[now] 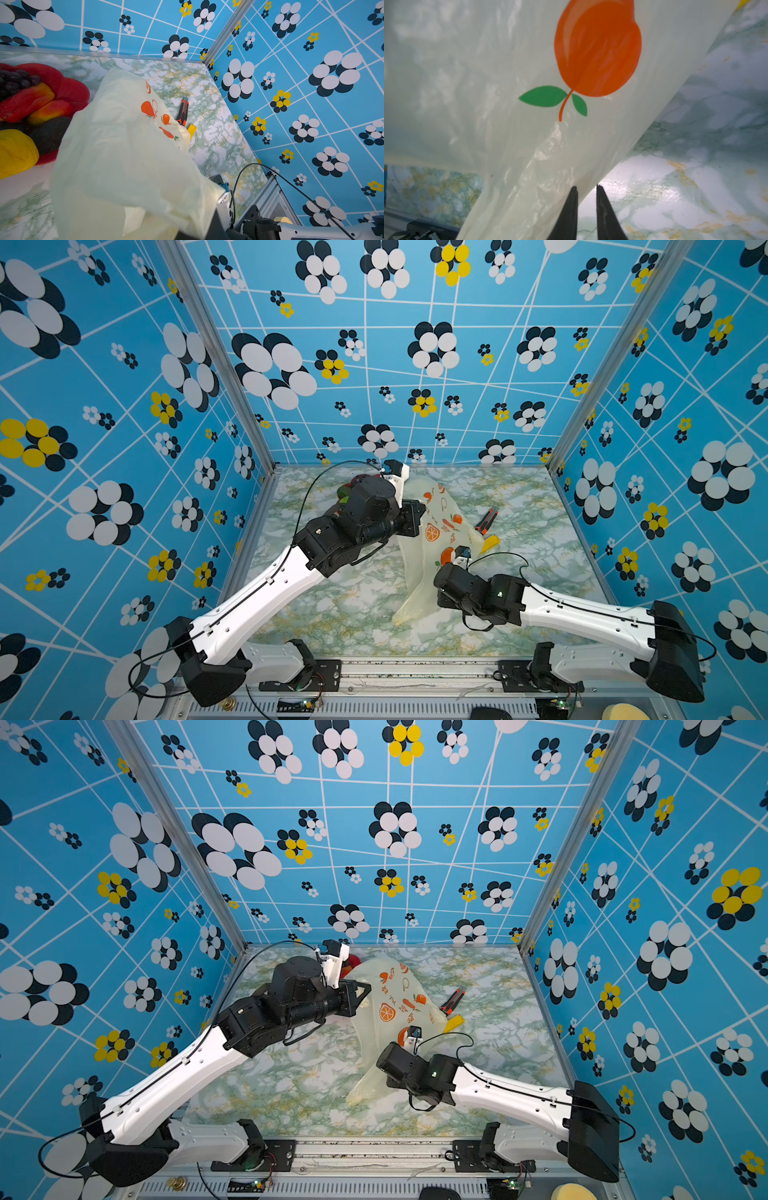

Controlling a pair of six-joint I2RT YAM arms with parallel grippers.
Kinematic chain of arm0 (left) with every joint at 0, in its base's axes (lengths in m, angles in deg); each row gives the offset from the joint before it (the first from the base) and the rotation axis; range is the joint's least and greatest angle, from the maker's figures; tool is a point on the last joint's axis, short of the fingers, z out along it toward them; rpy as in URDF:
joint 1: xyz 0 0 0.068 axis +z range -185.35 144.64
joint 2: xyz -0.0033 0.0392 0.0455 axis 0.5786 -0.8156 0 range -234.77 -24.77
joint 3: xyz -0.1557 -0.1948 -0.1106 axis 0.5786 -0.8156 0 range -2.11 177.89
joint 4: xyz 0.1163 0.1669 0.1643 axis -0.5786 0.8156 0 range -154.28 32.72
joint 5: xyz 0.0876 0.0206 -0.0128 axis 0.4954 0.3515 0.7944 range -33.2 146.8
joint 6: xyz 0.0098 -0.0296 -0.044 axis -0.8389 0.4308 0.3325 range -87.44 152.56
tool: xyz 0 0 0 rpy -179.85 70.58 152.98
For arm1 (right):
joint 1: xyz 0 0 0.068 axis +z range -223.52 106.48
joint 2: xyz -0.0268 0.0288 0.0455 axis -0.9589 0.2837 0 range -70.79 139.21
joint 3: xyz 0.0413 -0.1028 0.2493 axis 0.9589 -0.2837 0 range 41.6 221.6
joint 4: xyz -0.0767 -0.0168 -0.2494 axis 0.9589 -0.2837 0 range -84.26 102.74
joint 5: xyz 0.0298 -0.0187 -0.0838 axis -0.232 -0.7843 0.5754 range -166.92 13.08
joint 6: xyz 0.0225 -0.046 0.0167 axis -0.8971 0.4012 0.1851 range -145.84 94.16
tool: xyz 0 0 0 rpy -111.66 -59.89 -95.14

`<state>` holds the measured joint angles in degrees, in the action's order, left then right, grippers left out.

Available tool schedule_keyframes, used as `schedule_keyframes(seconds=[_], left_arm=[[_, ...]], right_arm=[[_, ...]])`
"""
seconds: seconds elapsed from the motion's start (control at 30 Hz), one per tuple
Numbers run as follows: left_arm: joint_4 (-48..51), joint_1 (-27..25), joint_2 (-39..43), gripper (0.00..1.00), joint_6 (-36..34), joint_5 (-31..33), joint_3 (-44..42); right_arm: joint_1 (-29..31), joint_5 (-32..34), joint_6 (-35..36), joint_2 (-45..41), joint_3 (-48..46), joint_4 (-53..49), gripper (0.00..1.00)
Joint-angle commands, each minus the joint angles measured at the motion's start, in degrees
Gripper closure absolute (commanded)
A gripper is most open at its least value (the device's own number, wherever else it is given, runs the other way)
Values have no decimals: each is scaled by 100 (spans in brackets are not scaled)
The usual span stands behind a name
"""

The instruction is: Place the fruits into the plastic bag

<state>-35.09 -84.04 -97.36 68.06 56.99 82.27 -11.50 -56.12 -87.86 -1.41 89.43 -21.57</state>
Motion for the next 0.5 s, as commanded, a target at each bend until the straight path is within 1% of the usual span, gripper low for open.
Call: schedule_keyframes(seconds=[0.0,0.03,0.1,0.13,0.2,0.27,0.3,0.37,0.47], left_arm=[[65,61,188,100,-63,109,-124],[54,70,201,100,-78,97,-175],[-12,92,244,100,-78,12,-299],[-56,102,250,100,-85,-36,-369],[-131,101,248,100,-102,-149,-472],[-203,102,231,100,-92,-232,-542],[-256,105,227,100,-88,-268,-580],[-321,99,226,100,-61,-301,-639],[-386,89,220,100,-45,-352,-676]], right_arm=[[-331,275,179,-397,-80,-256,100],[-434,249,235,-526,-103,-336,100],[-660,-150,474,-700,-105,-362,99],[-721,-416,573,-707,-45,-392,91],[-709,-1131,618,-590,93,-379,67],[-547,-1643,340,-461,98,-231,48],[-351,-1726,146,-406,133,-166,41],[52,-1632,-200,-302,235,-212,29],[533,-1514,-762,-113,357,-198,17]])
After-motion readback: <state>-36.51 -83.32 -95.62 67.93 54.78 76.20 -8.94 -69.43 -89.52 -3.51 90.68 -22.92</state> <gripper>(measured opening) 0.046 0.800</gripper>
